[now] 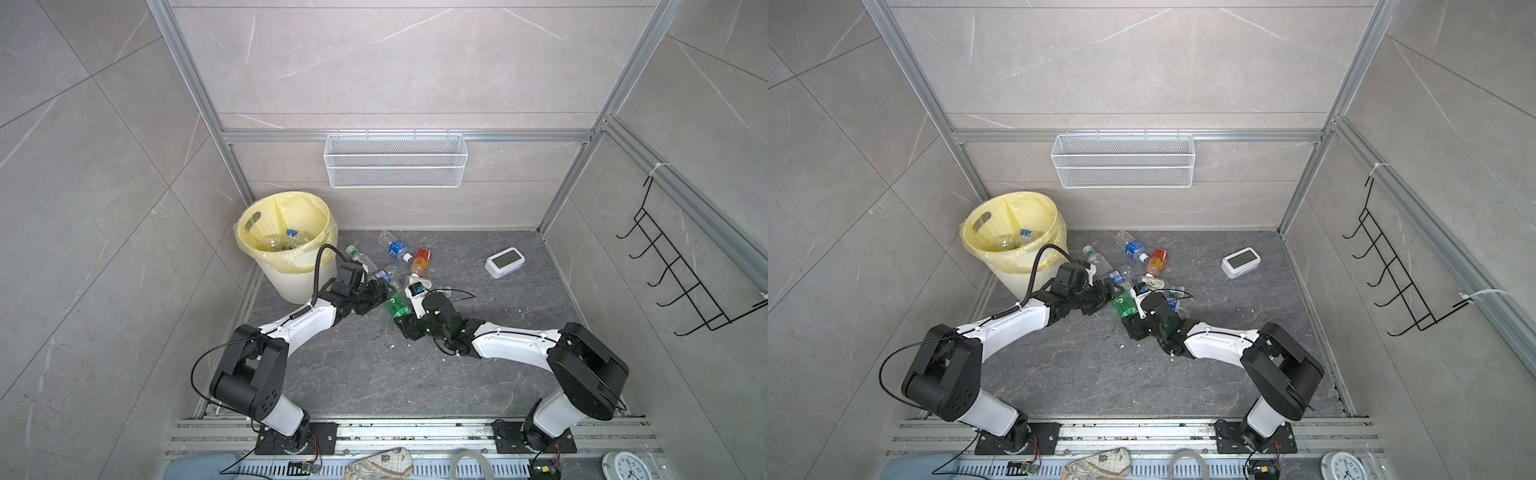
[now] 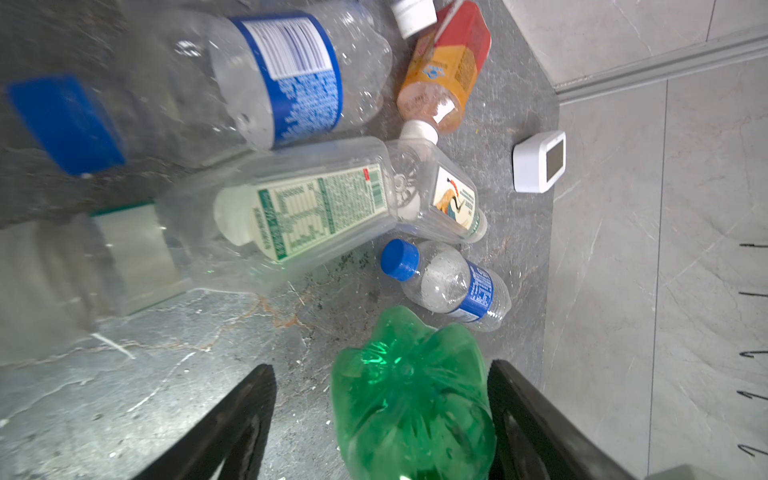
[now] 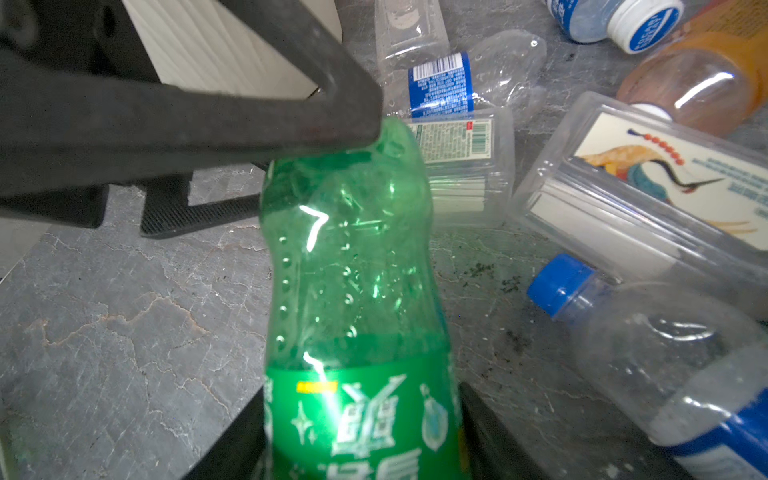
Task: Throw the plastic bottles in the bin
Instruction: 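Close the left gripper on the green bottle's base while the right gripper holds it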
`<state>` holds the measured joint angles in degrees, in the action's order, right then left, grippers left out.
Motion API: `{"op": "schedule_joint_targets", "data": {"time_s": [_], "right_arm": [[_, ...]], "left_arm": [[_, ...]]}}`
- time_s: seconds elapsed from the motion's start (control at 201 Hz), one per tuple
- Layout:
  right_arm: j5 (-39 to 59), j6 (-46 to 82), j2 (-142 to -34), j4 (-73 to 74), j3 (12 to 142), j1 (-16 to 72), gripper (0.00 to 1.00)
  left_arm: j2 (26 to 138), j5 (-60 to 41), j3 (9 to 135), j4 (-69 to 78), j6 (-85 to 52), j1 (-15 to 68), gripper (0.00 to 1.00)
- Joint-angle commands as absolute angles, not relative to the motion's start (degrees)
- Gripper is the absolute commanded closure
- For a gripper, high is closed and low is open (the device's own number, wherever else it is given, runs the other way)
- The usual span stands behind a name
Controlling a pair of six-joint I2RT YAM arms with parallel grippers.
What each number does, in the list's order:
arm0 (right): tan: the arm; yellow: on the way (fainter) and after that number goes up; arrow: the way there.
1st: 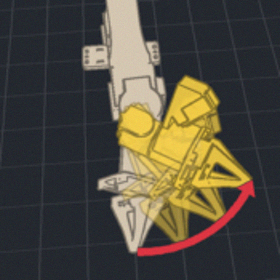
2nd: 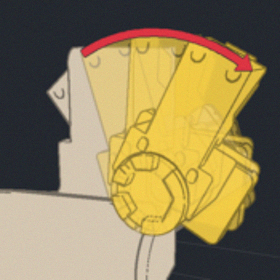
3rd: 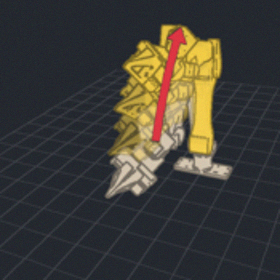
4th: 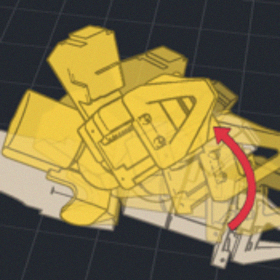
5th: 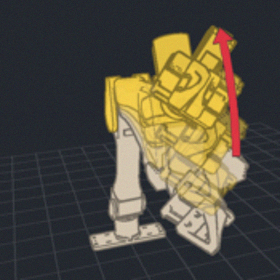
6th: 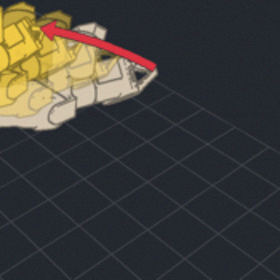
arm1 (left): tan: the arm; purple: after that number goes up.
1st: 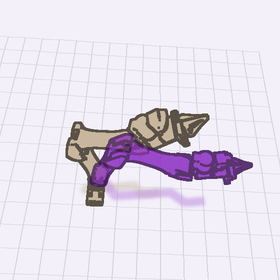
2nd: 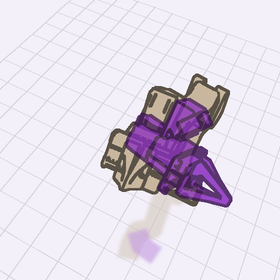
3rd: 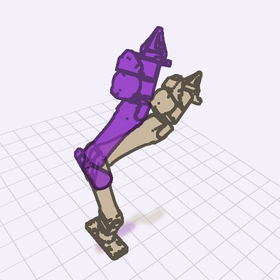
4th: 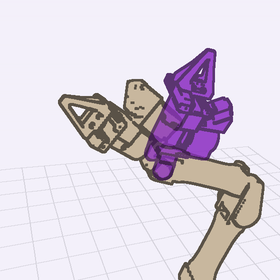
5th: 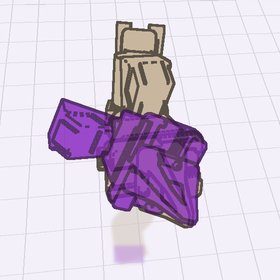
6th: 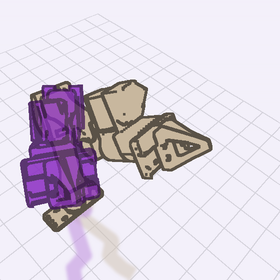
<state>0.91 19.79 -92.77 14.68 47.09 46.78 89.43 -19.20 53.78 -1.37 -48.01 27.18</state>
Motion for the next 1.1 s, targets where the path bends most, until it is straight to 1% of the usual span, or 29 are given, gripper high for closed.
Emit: {"op": "schedule_joint_targets", "data": {"time_s": [0.0, 0.149, 0.348, 0.518, 0.712, 0.975, 1.1], "right_arm": [[1.31, 20.57, -92.68, 16.50, 47.02, 46.41, 0.52], [1.88, 20.83, -92.88, 16.70, 46.99, 46.31, 0.52], [2.58, 21.18, -93.08, 17.22, 46.85, 46.17, 0.52], [3.29, 21.45, -93.43, 17.66, 46.86, 46.16, 0.52], [4.79, 21.79, -93.64, 18.36, 46.80, 46.12, 0.52], [6.74, 21.85, -93.38, 19.16, 46.59, 46.14, 0.47], [7.25, 21.97, -93.34, 19.16, 46.62, 46.11, 0.47]], "left_arm": [[90.78, -21.15, 55.71, -0.10, -47.02, 28.25, 0.17], [91.34, -21.43, 56.01, -0.09, -47.15, 28.39, 0.17], [92.17, -22.52, 55.94, 0.61, -47.72, 28.70, 0.25], [92.86, -22.89, 56.03, 0.96, -47.99, 29.08, 0.33], [93.20, -23.09, 56.02, 1.05, -48.16, 29.44, 0.37], [92.95, -22.85, 55.54, 1.52, -48.51, 29.41, 0.50], [92.79, -22.66, 55.60, 1.54, -48.50, 29.43, 0.53]]}}
